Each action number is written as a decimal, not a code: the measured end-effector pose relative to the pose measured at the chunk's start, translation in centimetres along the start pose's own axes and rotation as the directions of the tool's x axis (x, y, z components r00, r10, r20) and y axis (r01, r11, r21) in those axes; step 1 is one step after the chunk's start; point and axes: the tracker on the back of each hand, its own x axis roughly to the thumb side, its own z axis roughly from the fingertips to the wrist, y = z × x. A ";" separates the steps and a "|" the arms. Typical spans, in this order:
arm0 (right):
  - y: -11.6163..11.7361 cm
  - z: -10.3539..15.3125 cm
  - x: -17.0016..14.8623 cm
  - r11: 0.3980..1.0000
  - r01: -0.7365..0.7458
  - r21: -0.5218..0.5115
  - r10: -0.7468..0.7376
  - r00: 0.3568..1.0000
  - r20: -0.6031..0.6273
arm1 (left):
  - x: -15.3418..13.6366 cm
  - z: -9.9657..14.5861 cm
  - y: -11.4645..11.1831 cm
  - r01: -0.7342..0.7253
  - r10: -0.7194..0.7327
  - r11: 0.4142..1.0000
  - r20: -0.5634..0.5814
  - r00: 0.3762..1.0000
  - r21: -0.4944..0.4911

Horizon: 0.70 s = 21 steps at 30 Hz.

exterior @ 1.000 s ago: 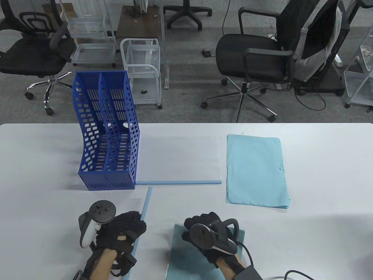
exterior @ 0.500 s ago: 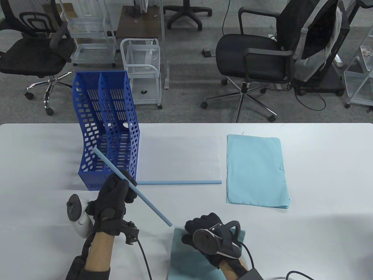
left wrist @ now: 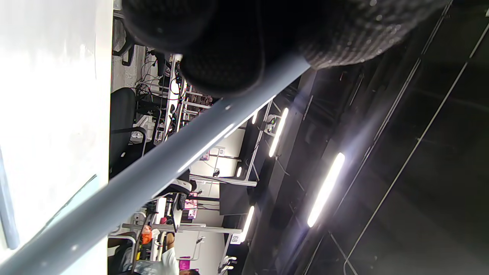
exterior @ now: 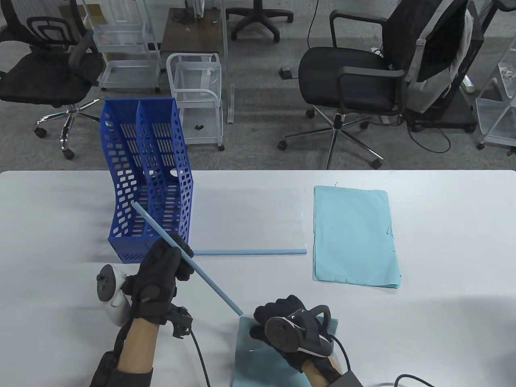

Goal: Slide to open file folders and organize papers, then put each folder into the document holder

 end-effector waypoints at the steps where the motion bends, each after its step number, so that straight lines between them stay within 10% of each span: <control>1: 0.0 0.0 0.1 1.000 -0.008 0.011 0.008 1.000 0.003 | 0.2 0.0 -0.2 0.022 -0.022 1.000 0.004 1.000 -0.011; 11: -0.4 -0.1 1.3 0.993 -0.020 0.113 0.015 0.999 0.045 | 1.4 0.4 -6.2 0.490 -0.492 0.853 0.036 0.870 -0.181; 21: -1.0 0.0 -1.2 0.970 0.186 0.158 -0.170 0.979 -0.108 | -2.4 1.0 -9.3 0.556 -0.626 0.757 -0.140 0.767 -0.343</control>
